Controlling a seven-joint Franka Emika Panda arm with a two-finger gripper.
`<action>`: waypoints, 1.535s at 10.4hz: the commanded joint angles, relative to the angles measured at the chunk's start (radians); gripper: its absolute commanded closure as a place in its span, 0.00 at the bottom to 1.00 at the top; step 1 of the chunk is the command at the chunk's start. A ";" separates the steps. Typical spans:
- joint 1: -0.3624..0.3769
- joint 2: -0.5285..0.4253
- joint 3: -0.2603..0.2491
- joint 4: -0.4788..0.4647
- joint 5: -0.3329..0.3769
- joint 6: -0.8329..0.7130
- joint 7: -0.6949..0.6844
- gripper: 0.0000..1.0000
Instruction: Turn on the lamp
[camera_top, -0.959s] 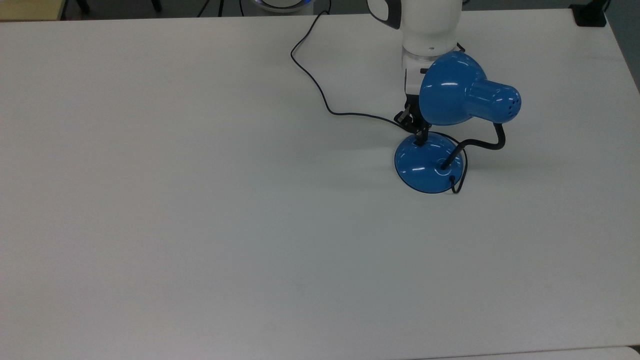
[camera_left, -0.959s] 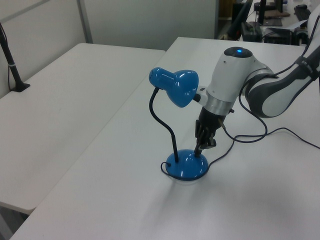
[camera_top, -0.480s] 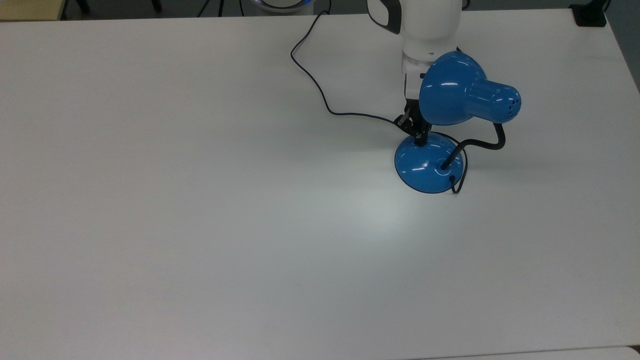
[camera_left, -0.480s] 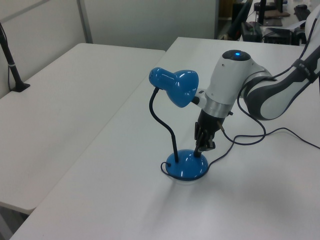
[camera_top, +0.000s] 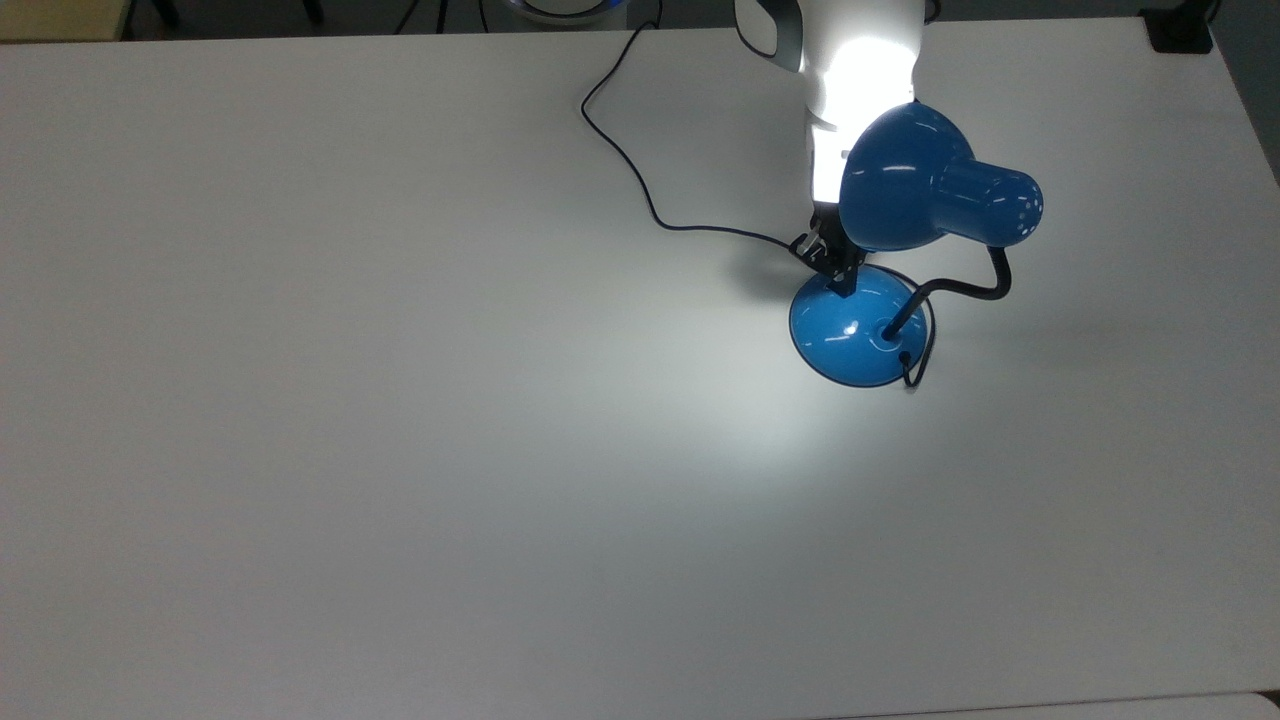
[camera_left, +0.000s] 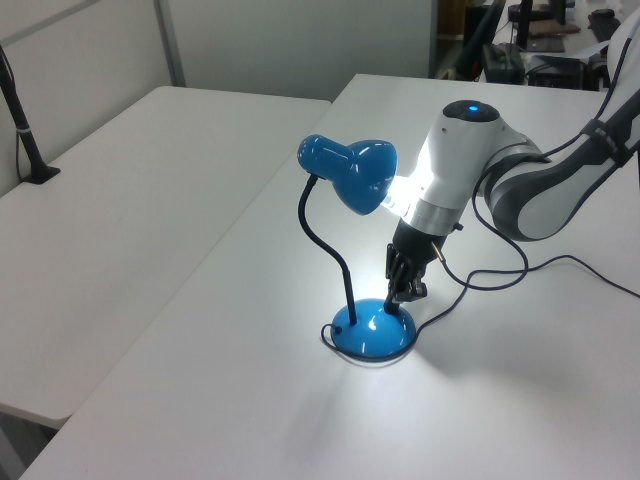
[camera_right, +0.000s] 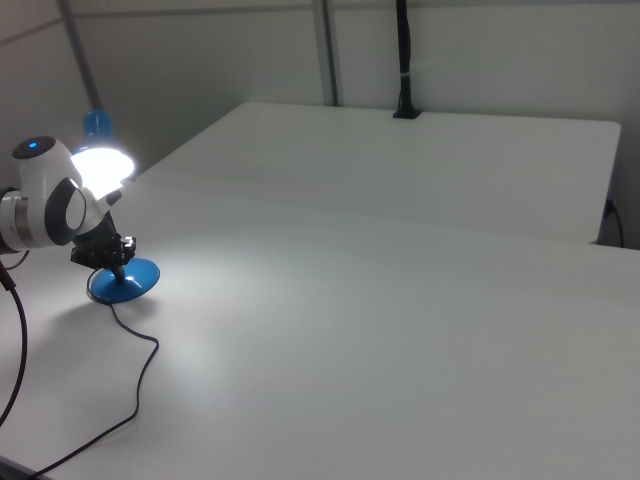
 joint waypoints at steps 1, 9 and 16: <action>-0.051 -0.076 0.008 0.003 0.005 -0.207 0.009 1.00; -0.359 -0.264 0.000 0.125 -0.004 -0.715 0.083 1.00; -0.441 -0.276 -0.003 0.392 -0.009 -0.981 0.226 0.00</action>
